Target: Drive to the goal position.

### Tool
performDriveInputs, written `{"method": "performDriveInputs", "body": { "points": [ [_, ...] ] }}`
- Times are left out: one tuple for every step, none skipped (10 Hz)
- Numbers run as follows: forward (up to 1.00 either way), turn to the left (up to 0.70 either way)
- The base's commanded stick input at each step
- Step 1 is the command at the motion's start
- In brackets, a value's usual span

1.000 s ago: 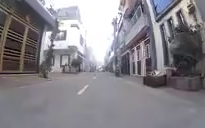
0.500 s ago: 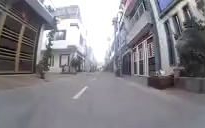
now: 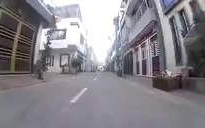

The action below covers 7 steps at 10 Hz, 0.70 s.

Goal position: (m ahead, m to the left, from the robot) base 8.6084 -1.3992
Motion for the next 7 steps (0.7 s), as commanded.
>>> {"method": "performDriveInputs", "body": {
  "points": [
    [0.7,0.0],
    [0.7,0.0],
    [0.7,0.0],
    [0.7,0.0],
    [0.7,0.0],
    [0.7,0.0],
    [0.7,0.0]
  ]
}}
